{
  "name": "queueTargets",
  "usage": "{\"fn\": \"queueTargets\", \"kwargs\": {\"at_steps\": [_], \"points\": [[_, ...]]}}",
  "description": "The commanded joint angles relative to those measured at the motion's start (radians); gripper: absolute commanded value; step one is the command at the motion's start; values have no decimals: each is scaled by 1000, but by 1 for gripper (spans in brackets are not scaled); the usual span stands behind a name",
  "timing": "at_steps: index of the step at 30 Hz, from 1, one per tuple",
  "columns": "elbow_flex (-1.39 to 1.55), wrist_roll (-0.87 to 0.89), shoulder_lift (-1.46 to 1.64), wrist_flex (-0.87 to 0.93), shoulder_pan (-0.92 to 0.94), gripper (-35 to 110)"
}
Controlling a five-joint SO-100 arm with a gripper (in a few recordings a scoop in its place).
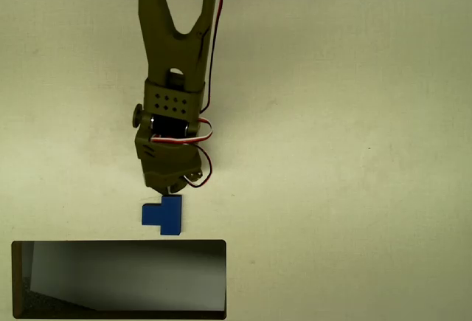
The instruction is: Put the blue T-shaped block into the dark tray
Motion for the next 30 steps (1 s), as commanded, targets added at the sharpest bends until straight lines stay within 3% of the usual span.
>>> {"fn": "queueTargets", "kwargs": {"at_steps": [1, 30], "points": [[-61, 0, -26, 12, 9, 0], [-341, -11, -232, 2, 21, 0]]}}
